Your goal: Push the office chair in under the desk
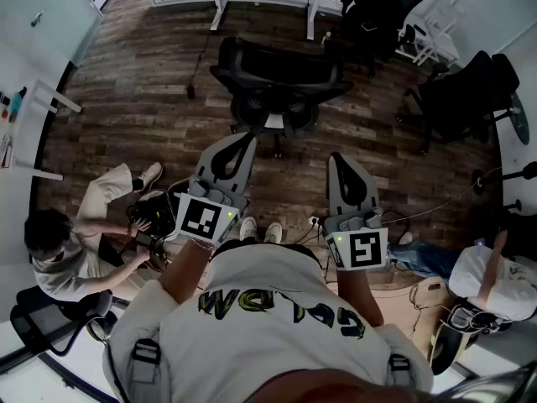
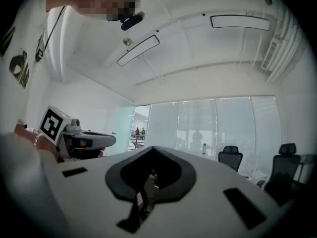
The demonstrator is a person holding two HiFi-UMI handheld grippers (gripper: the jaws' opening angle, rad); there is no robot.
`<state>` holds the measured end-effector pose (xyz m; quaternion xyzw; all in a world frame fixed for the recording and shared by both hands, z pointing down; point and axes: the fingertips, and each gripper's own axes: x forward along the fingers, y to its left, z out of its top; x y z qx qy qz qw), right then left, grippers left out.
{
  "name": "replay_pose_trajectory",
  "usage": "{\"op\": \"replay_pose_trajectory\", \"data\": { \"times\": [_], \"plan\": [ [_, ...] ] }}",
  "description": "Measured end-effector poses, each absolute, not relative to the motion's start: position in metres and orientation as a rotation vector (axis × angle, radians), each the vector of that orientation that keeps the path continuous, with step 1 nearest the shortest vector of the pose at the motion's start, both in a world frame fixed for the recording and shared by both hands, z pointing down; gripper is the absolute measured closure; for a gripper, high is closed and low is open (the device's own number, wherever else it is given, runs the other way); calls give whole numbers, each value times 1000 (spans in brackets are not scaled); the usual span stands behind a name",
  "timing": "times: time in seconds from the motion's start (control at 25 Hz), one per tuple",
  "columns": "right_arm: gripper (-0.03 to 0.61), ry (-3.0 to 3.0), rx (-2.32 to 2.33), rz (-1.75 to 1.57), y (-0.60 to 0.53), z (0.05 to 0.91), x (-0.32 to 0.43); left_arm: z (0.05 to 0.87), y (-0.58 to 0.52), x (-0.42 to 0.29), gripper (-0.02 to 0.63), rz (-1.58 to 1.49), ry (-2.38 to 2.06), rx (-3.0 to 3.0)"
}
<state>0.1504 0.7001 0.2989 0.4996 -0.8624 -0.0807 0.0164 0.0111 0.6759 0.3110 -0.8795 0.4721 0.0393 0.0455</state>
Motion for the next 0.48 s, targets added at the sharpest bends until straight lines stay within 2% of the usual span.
{"op": "replay_pose_trajectory", "data": {
  "times": [0.48],
  "plan": [
    [569, -2666, 1527, -245, 684, 315, 178, 331, 665, 21, 568, 39, 1482, -2680]
  ]
}}
